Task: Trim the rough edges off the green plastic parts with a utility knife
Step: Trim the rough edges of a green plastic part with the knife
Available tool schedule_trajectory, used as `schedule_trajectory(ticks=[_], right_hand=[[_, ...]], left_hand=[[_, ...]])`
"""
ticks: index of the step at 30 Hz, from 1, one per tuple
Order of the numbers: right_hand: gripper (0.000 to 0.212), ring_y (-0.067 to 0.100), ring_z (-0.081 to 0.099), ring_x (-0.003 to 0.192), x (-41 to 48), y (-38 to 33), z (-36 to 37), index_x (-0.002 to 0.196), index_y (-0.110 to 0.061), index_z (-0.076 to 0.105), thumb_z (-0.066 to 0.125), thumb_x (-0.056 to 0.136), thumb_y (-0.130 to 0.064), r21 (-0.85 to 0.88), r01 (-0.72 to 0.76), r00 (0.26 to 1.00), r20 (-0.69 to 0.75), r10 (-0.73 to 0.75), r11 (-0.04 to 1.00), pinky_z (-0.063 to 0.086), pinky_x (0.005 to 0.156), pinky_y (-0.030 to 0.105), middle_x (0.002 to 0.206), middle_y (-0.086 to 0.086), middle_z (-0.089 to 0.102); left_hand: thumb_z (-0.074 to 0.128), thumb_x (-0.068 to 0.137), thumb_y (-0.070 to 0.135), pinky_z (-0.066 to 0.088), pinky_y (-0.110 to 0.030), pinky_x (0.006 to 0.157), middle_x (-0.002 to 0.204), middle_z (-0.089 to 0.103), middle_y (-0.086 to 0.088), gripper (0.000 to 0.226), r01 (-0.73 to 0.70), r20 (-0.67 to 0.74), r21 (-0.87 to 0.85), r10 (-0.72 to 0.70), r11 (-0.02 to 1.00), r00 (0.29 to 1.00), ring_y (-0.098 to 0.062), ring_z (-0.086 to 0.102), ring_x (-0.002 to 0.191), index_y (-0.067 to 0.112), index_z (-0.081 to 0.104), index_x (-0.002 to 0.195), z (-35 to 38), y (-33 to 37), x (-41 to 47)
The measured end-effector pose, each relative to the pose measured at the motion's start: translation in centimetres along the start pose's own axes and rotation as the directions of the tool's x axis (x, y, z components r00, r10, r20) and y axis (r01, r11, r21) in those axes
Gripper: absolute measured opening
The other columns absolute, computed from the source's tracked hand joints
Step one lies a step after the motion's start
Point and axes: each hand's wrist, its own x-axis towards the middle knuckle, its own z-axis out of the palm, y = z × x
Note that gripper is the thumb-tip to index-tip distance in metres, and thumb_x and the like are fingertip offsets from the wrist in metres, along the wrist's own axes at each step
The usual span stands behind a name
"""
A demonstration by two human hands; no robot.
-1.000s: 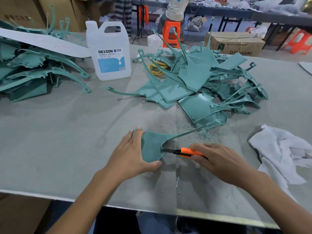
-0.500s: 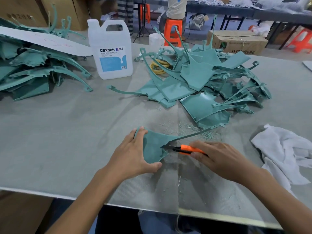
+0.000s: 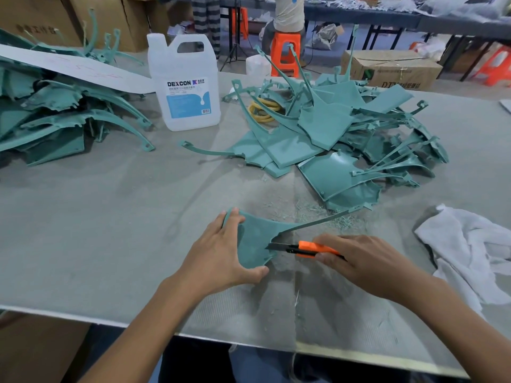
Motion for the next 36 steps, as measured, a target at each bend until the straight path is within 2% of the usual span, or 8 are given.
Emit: schedule_trajectory(ticks=[3,7,10,18,22,26,31,36], right_hand=[[0.032,0.009,0.051,0.065,0.3,0.0,0.2,0.119,-0.04,0.048,0.029,0.101,-0.059,0.018,-0.004,0.998,-0.06,0.005,1.0,0.041,0.062,0.031,0.08,-0.015,0.056],[0.033,0.013,0.058,0.074,0.1,-0.2,-0.1,0.124,-0.041,0.049,0.031,0.102,-0.058,0.008,-0.004,1.0,-0.007,0.004,1.0,0.047,0.07,0.034,0.088,-0.014,0.062],[0.032,0.019,0.061,0.072,0.0,-0.4,0.1,0.123,-0.036,0.05,0.032,0.103,-0.054,-0.016,-0.055,0.993,-0.101,0.053,0.998,0.049,0.069,0.037,0.083,-0.009,0.063],[0.034,0.019,0.062,0.077,-0.6,-2.3,0.1,0.115,-0.036,0.048,0.026,0.103,-0.057,-0.146,-0.121,0.99,-0.083,0.11,0.982,0.033,0.06,0.035,0.077,-0.011,0.053],[0.034,0.02,0.066,0.078,-0.7,-3.2,0.2,0.112,-0.035,0.052,0.03,0.103,-0.058,-0.171,-0.228,0.963,-0.183,0.196,0.959,0.038,0.061,0.034,0.081,-0.009,0.063],[0.033,0.021,0.065,0.072,-0.9,-4.0,0.7,0.109,-0.034,0.058,0.036,0.101,-0.057,-0.119,-0.2,0.96,-0.222,0.17,0.973,0.034,0.057,0.035,0.077,-0.008,0.063],[0.037,0.017,0.065,0.074,-0.9,-4.1,1.0,0.117,-0.036,0.053,0.028,0.102,-0.06,-0.161,-0.233,0.959,-0.204,0.199,0.959,0.035,0.058,0.033,0.078,-0.008,0.06],[0.031,0.02,0.066,0.076,-0.8,-3.9,1.0,0.116,-0.036,0.053,0.034,0.103,-0.056,-0.091,-0.284,0.944,-0.2,0.262,0.954,0.037,0.059,0.035,0.078,-0.007,0.06]], left_hand=[[0.057,0.051,0.091,0.026,-0.033,0.117,0.166,0.008,0.012,0.126,0.003,-0.001,0.017,-0.003,1.0,1.0,-0.007,0.006,0.152,0.034,0.01,0.153,0.0,-0.1,0.1],[0.057,0.051,0.091,0.025,-0.032,0.118,0.167,0.008,0.011,0.128,0.001,-0.01,0.013,0.0,1.0,1.0,-0.007,0.004,0.153,0.032,0.009,0.155,0.1,-0.1,0.1],[0.056,0.051,0.091,0.025,-0.032,0.118,0.167,0.009,0.011,0.128,0.001,-0.011,0.022,-0.001,1.0,1.0,-0.007,0.006,0.152,0.031,0.009,0.155,0.1,-0.1,0.1],[0.055,0.051,0.091,0.023,-0.031,0.117,0.166,0.008,0.012,0.129,0.011,-0.016,0.024,-0.011,1.0,1.0,-0.006,0.004,0.152,0.032,0.007,0.155,0.1,0.0,0.0],[0.056,0.051,0.091,0.028,-0.031,0.113,0.165,0.012,0.013,0.126,0.011,-0.03,0.019,-0.011,1.0,0.999,-0.007,0.01,0.15,0.033,0.01,0.153,0.1,0.1,0.1],[0.055,0.051,0.091,0.029,-0.029,0.111,0.162,0.015,0.014,0.128,0.021,-0.038,0.021,-0.02,1.0,0.999,-0.006,0.012,0.148,0.032,0.007,0.154,0.2,0.3,0.1],[0.056,0.051,0.091,0.03,-0.03,0.111,0.161,0.019,0.014,0.128,0.036,-0.049,0.017,-0.036,0.999,0.998,-0.006,0.012,0.148,0.033,0.003,0.153,0.3,0.4,0.0],[0.052,0.055,0.091,0.024,-0.034,0.118,0.166,0.004,0.015,0.12,0.041,-0.025,0.021,-0.04,0.999,0.999,-0.005,-0.001,0.152,0.034,0.01,0.152,0.3,0.8,0.0]])
